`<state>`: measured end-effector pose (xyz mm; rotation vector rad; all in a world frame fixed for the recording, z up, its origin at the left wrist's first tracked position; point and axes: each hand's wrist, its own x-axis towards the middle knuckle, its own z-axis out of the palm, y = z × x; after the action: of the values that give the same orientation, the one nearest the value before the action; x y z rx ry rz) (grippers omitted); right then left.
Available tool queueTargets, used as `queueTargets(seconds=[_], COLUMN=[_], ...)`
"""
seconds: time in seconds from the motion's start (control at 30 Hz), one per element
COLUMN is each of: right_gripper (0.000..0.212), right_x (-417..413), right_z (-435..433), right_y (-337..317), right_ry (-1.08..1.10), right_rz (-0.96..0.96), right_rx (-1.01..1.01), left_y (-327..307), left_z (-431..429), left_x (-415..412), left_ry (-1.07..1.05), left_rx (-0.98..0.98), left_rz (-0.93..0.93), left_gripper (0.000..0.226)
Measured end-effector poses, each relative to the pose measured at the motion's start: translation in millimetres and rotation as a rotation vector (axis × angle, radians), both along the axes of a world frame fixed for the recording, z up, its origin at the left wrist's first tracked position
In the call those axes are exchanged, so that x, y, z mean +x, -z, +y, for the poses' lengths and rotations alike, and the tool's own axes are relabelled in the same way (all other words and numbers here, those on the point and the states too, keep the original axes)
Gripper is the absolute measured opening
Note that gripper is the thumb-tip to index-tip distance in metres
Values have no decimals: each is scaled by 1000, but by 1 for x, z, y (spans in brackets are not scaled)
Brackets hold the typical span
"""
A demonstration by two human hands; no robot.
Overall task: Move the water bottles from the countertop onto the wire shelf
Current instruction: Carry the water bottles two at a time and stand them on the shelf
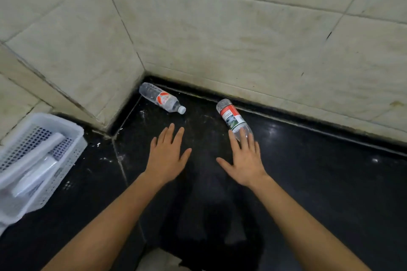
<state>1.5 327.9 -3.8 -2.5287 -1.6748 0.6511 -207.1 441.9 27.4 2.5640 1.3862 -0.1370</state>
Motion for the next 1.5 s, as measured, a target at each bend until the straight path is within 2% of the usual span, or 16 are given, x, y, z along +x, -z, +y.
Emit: queueTargets(seconds=[0.13,0.2,0.33,0.43,0.47,0.53,0.6,0.73,0.83,0.97,1.1,1.2,1.33,1.5], right_gripper=[93,94,96,75,64,51,53,76,77,62,30,17,8,21], right_x=[4,10,14,12,11,7,2,-3,3,0,-27,-50,-47,-4], right_z=[28,38,40,34,32,28,26,30,30,28,5,-33,-83,-98], right_y=[26,35,50,56,57,59,60,56,51,54,52,43,5,-48], right_ry=[239,363,541,529,517,500,511,508,456,330,344,352,420,735], right_rz=[81,100,255,174,157,155,169,110,119,104,236,288,389,382], right_rx=[-81,-99,-162,-104,-115,-207,-242,-203,-258,-314,-111,-11,128,328], left_y=[34,47,65,80,83,82,78,68,68,78,88,91,87,40], left_z=[73,114,192,221,222,217,211,194,154,99,60,42,28,27], left_x=[6,13,41,62,67,71,70,59,51,40,26,14,1,7], left_ry=[126,183,244,329,338,368,431,629,677,665,640,608,514,143], left_rx=[-43,10,102,96,89,161,251,254,257,260,215,160,140,78], left_rz=[63,99,207,429,487,524,527,572,571,512,406,293,143,-211], left_gripper=[74,80,92,99,92,58,36,38,43,49,51,46,47,43])
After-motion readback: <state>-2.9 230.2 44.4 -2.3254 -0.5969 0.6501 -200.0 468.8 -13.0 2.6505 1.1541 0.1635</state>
